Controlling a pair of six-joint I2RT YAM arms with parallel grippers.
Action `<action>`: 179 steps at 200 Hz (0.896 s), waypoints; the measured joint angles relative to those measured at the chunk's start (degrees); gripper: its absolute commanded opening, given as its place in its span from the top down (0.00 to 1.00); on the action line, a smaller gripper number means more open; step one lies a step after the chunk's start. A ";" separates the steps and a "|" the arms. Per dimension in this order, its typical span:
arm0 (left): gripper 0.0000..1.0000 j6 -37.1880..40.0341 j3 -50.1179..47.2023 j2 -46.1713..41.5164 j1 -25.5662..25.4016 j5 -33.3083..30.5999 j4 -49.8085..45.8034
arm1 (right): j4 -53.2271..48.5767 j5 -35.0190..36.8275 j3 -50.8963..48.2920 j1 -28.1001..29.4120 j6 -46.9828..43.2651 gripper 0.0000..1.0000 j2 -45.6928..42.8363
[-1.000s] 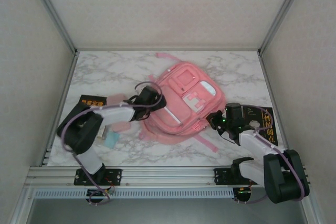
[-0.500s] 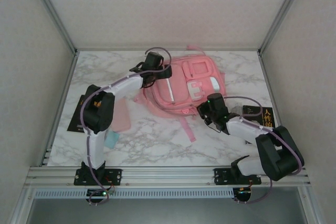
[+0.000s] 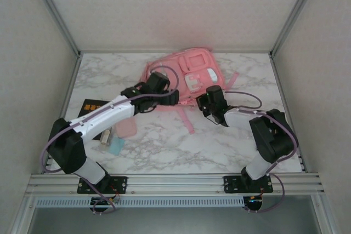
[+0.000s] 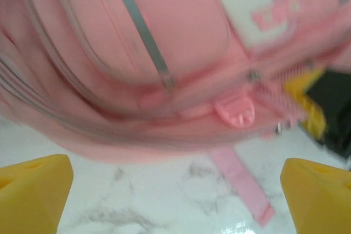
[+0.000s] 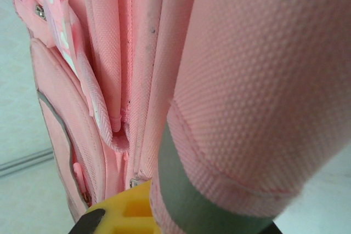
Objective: Pack the student bag
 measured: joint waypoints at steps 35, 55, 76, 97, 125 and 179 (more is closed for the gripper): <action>0.27 -4.74 -4.09 5.57 -5.66 1.92 4.26 | 3.54 -2.23 3.08 0.00 2.51 1.00 4.13; 0.29 -5.70 -4.09 8.48 -7.13 1.92 8.59 | 4.46 -3.08 3.82 0.09 3.37 1.00 4.72; 0.30 -5.60 -4.04 11.19 -7.15 1.25 14.10 | 4.52 -3.72 3.87 0.09 4.44 1.00 4.72; 0.34 -4.31 -2.91 15.32 -7.10 -1.44 18.95 | 4.52 -4.13 3.87 0.09 5.68 1.00 4.72; 0.43 -0.92 0.44 22.21 -7.10 -6.88 23.08 | 4.55 -4.55 3.87 0.09 7.23 1.00 4.72; 0.50 3.13 1.27 27.52 -7.17 -17.05 30.27 | 5.40 -5.14 3.30 0.02 10.47 1.00 4.44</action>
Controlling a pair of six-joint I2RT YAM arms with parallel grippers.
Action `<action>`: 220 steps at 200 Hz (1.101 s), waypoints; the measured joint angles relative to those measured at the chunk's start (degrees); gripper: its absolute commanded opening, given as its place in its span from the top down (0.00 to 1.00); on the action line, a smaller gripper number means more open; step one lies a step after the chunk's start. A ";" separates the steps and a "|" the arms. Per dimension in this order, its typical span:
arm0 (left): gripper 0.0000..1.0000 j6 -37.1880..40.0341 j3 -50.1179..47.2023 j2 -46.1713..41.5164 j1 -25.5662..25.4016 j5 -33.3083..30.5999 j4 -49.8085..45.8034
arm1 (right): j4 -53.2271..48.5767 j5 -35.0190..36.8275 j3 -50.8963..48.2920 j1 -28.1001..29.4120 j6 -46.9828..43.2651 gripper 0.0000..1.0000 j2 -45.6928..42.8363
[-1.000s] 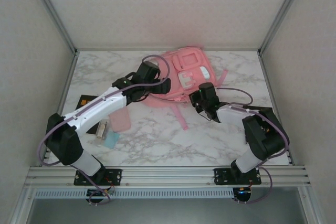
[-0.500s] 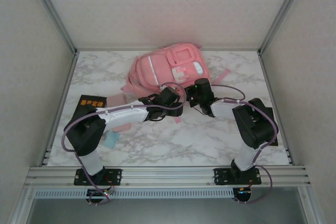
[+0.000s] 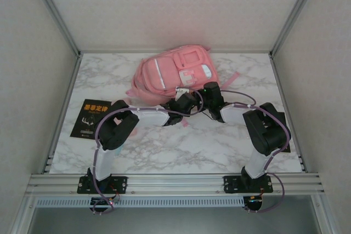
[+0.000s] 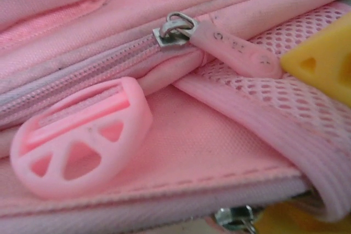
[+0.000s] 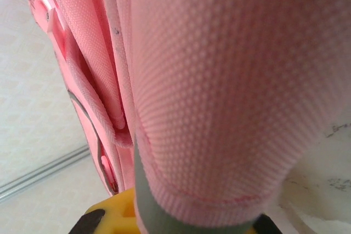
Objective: Pack the student bag
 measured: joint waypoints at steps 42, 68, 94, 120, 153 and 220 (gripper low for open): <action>0.66 1.75 0.00 0.33 -0.09 -1.81 2.45 | 0.94 0.02 -0.31 -0.11 1.20 1.00 -0.31; 1.00 2.14 0.09 0.33 0.20 1.01 3.52 | 1.60 -0.44 -0.31 -0.11 1.18 1.00 -0.31; 1.00 2.27 0.35 0.11 0.39 4.33 2.78 | 1.22 -0.37 -0.28 -0.15 0.24 1.00 -0.31; 1.00 1.46 0.61 -1.09 1.05 9.20 -0.24 | -0.44 -0.46 0.11 -0.66 -3.76 1.00 -0.31; 1.00 0.26 0.74 -3.34 4.17 18.43 -5.07 | -4.37 -1.57 1.77 -2.10 -12.72 1.00 -0.48; 1.00 1.55 1.90 -6.60 9.55 28.63 -15.76 | -9.97 -5.20 4.02 -5.73 -23.47 1.00 -0.55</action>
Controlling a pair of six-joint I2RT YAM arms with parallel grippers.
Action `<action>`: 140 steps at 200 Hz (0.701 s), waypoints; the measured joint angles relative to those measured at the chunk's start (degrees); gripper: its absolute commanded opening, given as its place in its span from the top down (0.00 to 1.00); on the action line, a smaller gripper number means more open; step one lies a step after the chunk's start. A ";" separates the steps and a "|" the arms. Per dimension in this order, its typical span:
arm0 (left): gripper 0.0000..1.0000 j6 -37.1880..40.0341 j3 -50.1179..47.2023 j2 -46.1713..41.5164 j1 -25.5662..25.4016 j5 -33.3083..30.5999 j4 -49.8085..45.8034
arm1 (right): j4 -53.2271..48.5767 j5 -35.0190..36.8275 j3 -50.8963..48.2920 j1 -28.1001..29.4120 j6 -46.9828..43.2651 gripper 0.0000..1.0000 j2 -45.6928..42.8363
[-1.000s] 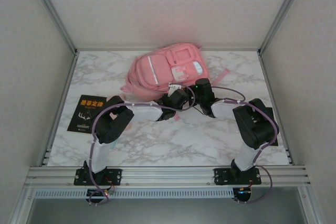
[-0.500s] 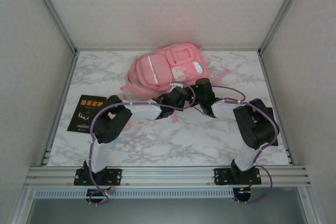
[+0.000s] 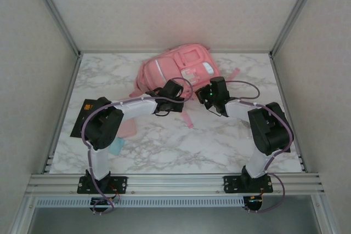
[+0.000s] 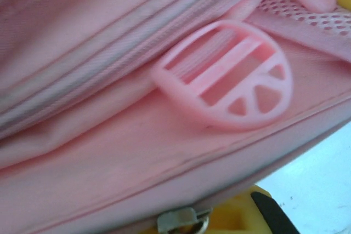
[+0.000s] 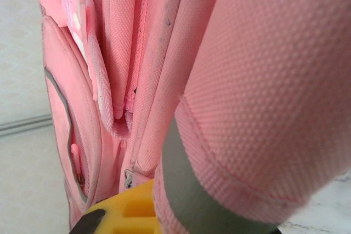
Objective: Pack the student bag
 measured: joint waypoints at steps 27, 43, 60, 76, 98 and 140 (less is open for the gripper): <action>1.00 0.74 -0.68 -1.73 1.84 1.09 -2.12 | -1.38 -1.46 0.24 -1.29 -2.73 1.00 -0.07; 1.00 1.53 -0.92 -2.73 2.73 1.81 -3.43 | -2.71 -2.58 0.76 -2.16 -4.94 1.00 -0.24; 1.00 2.75 -0.98 -3.65 3.43 2.40 -5.05 | -5.11 -3.87 2.14 -3.37 -8.81 1.00 -0.42; 1.00 3.85 -0.98 -4.35 3.89 2.89 -6.29 | -8.35 -4.70 4.20 -4.50 -13.94 1.00 -0.42; 1.00 5.03 -1.33 -5.27 4.74 3.26 -7.98 | -13.00 -5.64 7.04 -6.45 -20.76 1.00 -0.42; 1.00 4.63 -1.79 -6.58 5.55 4.04 -10.16 | -21.88 -7.65 12.70 -11.76 -27.67 1.00 0.87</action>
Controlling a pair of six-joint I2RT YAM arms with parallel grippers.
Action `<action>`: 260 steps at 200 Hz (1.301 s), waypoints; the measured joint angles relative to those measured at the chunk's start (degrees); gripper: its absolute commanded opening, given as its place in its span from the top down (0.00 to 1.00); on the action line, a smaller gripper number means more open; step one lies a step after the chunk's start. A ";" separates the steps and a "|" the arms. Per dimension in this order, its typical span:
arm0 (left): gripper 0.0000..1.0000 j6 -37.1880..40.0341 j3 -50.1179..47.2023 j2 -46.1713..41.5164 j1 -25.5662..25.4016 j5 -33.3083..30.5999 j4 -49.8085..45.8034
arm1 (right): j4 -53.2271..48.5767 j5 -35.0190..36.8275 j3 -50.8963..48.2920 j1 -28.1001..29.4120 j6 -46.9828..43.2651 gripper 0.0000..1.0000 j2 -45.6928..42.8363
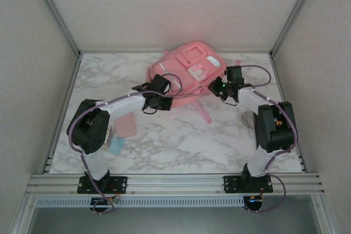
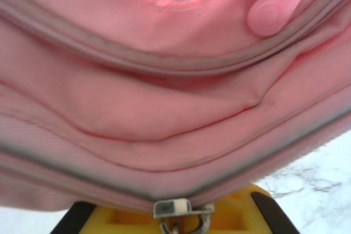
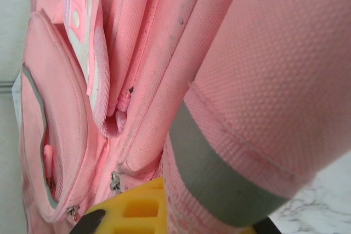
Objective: Pack the student bag
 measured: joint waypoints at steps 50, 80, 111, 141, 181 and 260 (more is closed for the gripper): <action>1.00 -4.59 0.15 -1.07 -4.22 1.51 0.37 | -10.91 -1.60 12.09 -3.19 1.75 0.39 7.93; 1.00 -8.66 3.21 -0.72 -7.50 2.64 -0.28 | -7.10 -4.07 10.38 -5.44 6.71 0.21 7.52; 1.00 -12.68 6.73 1.07 -8.63 3.26 0.72 | -5.31 -6.49 1.27 -5.92 10.54 0.16 0.33; 1.00 -15.06 7.37 1.64 -8.98 3.67 2.05 | -6.62 -9.38 -5.70 -5.92 11.13 0.16 -8.63; 1.00 -15.85 7.37 1.64 -10.16 3.72 3.02 | -4.28 -11.23 -14.64 -3.37 16.90 0.16 -18.64; 1.00 -15.65 7.28 1.66 -13.73 3.85 0.09 | 6.93 -6.88 -15.69 8.00 27.32 0.50 -10.03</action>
